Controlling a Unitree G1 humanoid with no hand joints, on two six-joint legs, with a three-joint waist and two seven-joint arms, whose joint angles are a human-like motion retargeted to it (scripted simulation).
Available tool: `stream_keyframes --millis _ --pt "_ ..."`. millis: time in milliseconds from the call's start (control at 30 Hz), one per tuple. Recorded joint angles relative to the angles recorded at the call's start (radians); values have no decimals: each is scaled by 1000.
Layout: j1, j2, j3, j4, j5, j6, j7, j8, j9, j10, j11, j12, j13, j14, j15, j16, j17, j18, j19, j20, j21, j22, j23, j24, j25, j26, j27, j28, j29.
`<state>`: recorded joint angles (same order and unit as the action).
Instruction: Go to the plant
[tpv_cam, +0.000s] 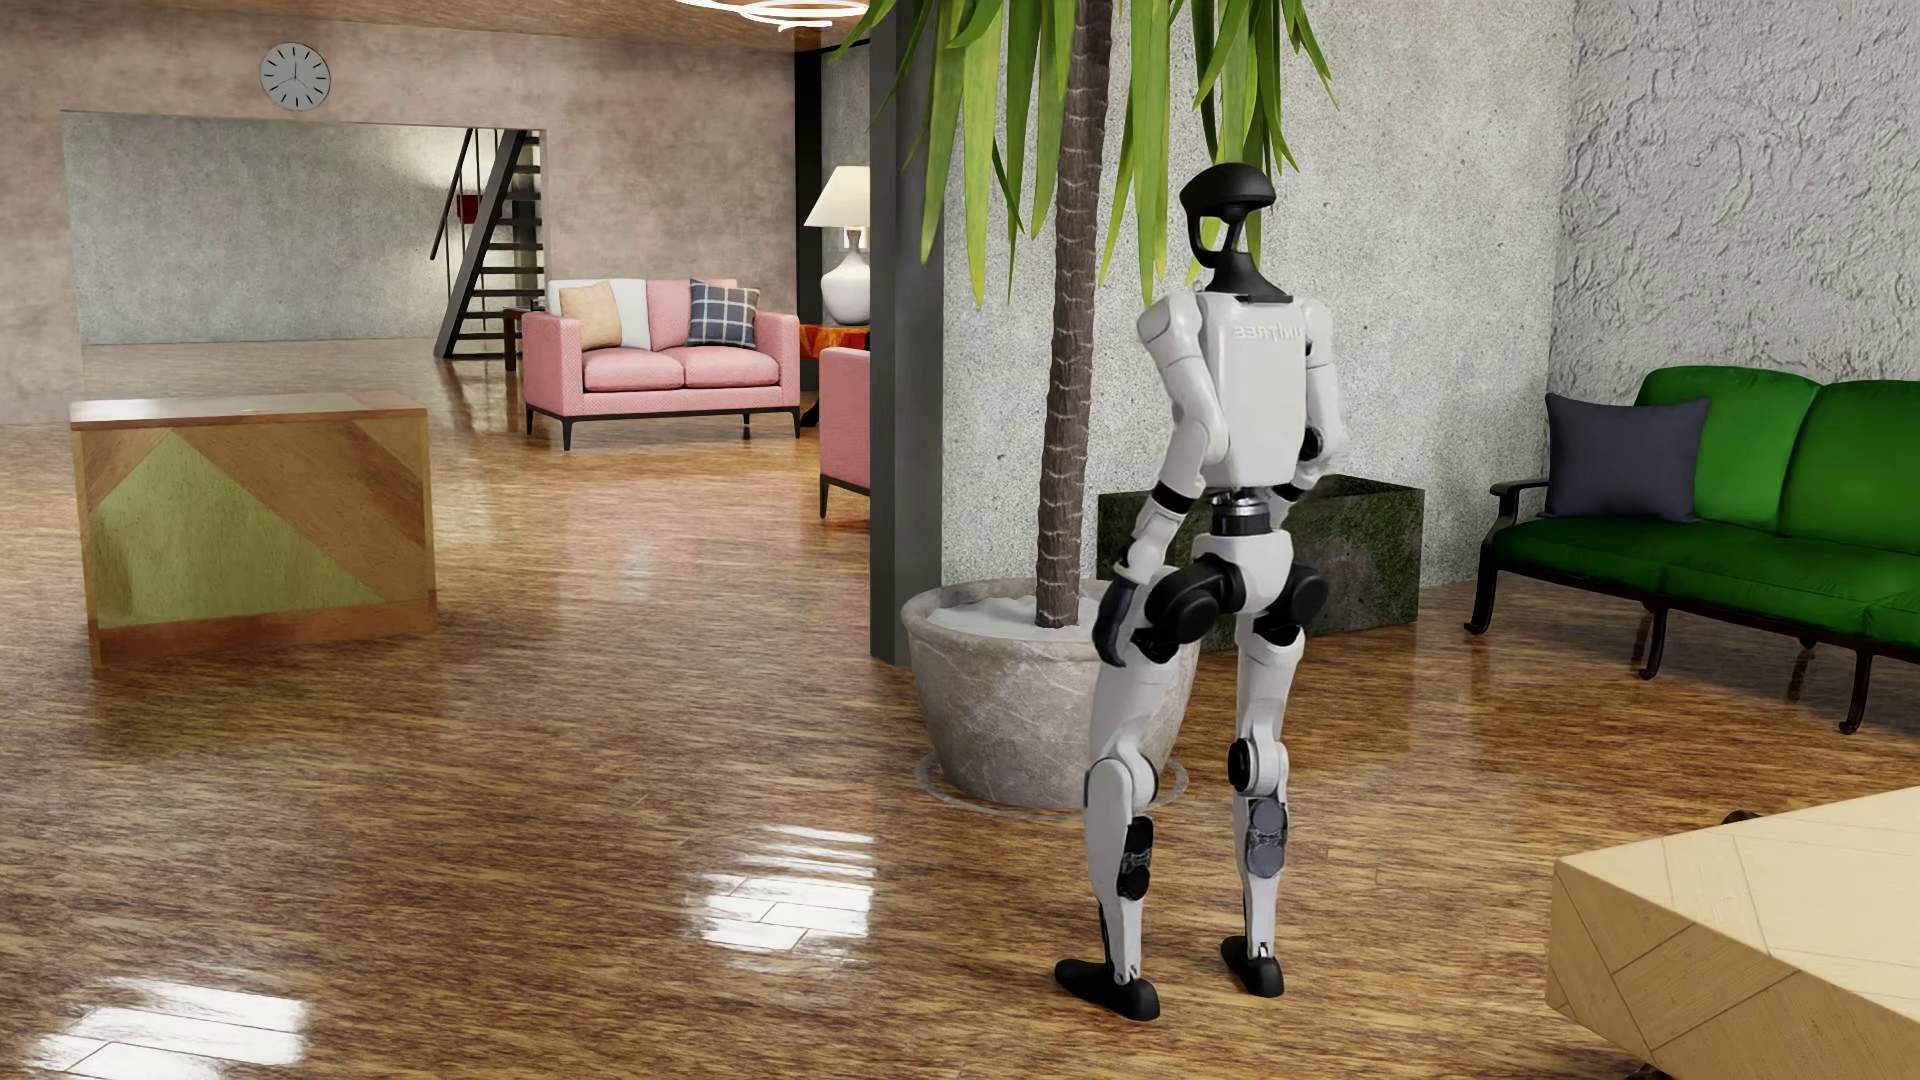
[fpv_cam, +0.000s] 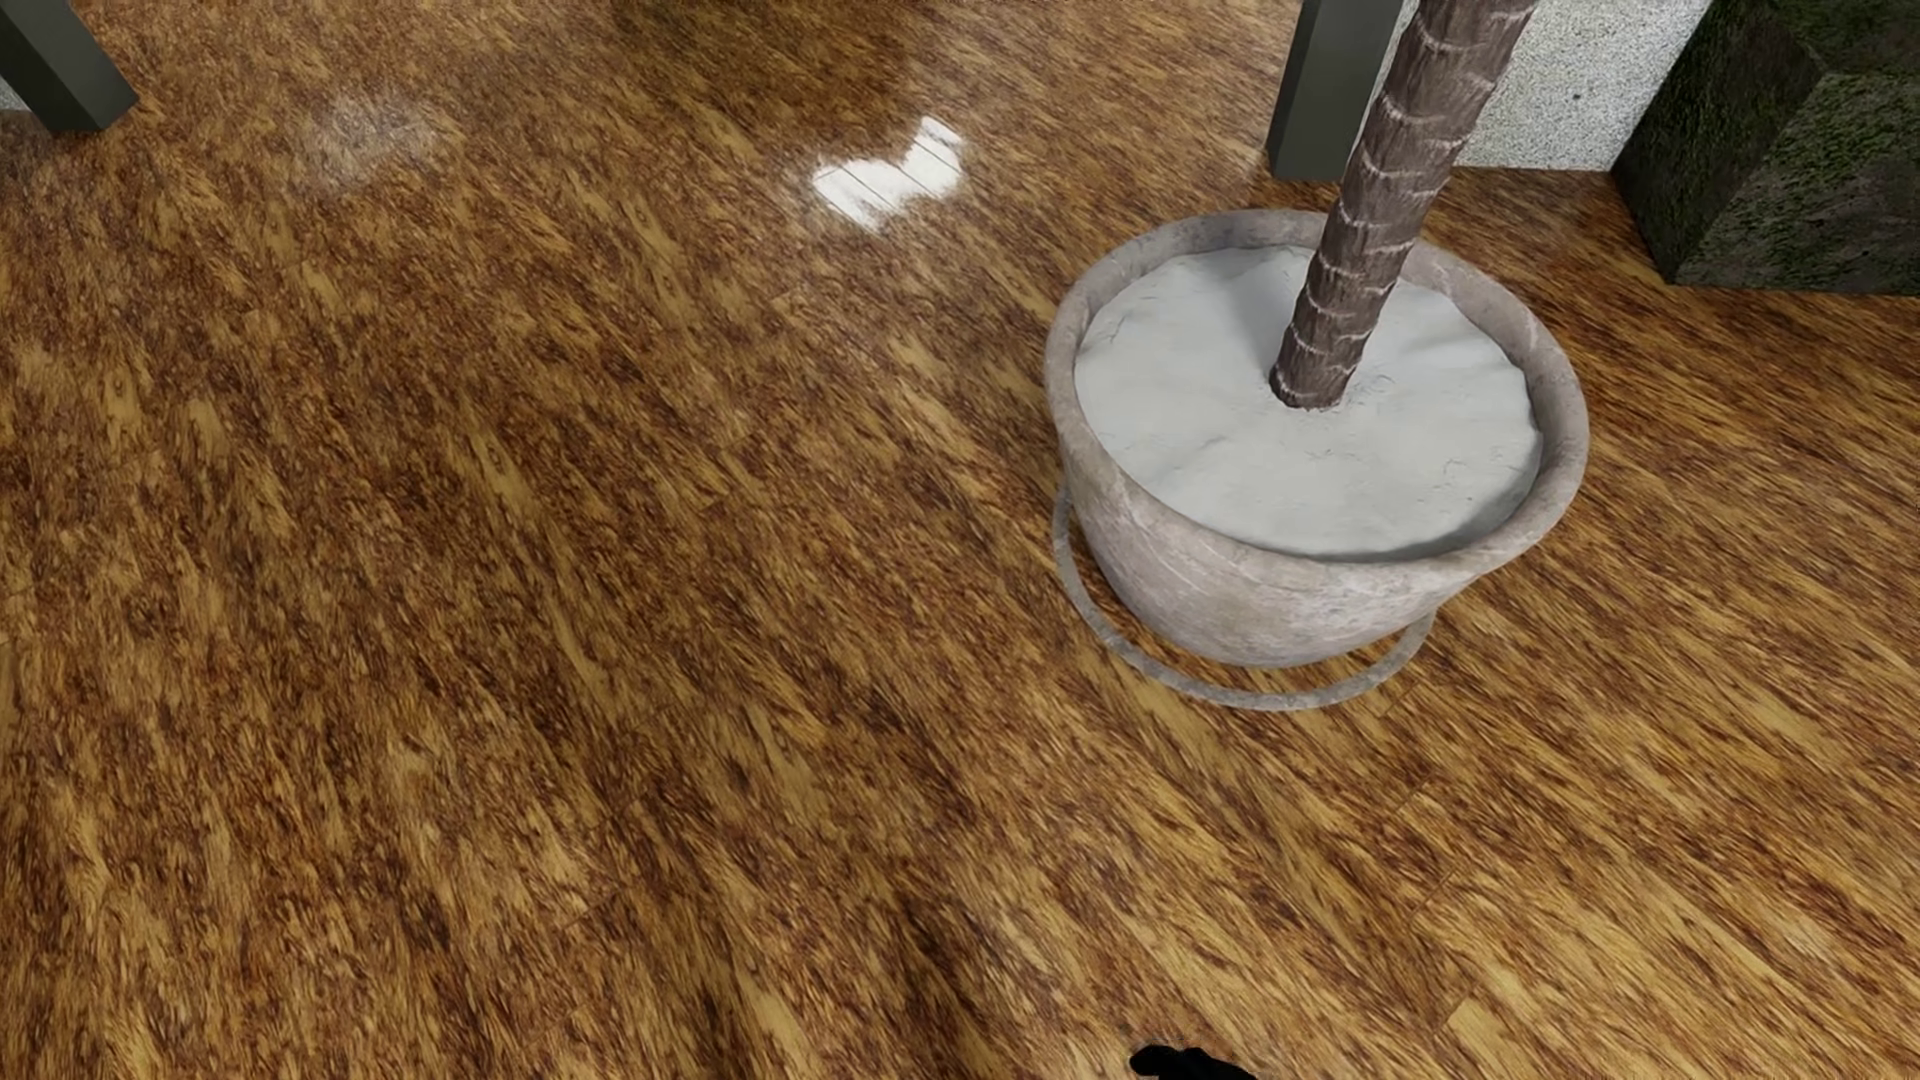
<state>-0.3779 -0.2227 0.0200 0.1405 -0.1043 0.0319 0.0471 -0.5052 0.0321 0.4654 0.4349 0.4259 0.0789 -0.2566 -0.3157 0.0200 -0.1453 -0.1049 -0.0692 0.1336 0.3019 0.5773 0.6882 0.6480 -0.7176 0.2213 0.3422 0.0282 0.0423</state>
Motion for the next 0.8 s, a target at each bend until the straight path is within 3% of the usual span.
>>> stream_keyframes --millis 100,267,400,467,533,567,667,700,800 --pt "6 -1 2 0 -1 0 6 2 1 -11 0 -14 -45 -4 -3 -3 2 -9 0 7 48 10 125 1 25 -1 33 -2 -5" --pt "48 -14 -6 16 2 -8 49 35 3 -68 20 -15 -19 2 -29 -3 -24 -48 -11 11 83 15 110 5 66 -15 -10 3 -26" --pt "51 -20 -13 87 62 -17 120 111 2 0 26 -7 -3 -12 -42 22 -25 -22 -30 0 92 60 70 17 70 6 -16 0 -40" --pt "-27 -33 -3 164 109 -8 156 154 5 194 56 -6 0 1 -60 34 -25 37 -42 9 103 60 53 13 56 12 -17 -1 -37" --pt "-103 -34 20 226 155 7 202 199 9 364 75 -5 10 13 -74 27 -31 223 -50 18 95 48 29 0 53 9 -13 11 -30" --pt "-152 -26 36 189 172 11 154 227 11 436 74 -4 15 5 -78 22 -37 221 -51 12 93 41 13 0 49 2 -10 15 -23" --pt "-254 3 62 -43 201 11 -31 303 12 468 60 14 15 20 -86 12 -63 -6 -50 -20 105 9 -42 4 30 -25 -21 9 -3" --pt "-265 11 62 -99 206 9 -51 324 11 413 54 21 8 23 -89 8 -70 -48 -50 -28 111 -2 -59 3 28 -31 -25 9 3" --pt "-256 35 55 -133 234 8 56 382 5 166 33 31 -30 44 -102 11 -68 -65 -55 -43 124 -4 -91 2 30 -28 -29 7 3"
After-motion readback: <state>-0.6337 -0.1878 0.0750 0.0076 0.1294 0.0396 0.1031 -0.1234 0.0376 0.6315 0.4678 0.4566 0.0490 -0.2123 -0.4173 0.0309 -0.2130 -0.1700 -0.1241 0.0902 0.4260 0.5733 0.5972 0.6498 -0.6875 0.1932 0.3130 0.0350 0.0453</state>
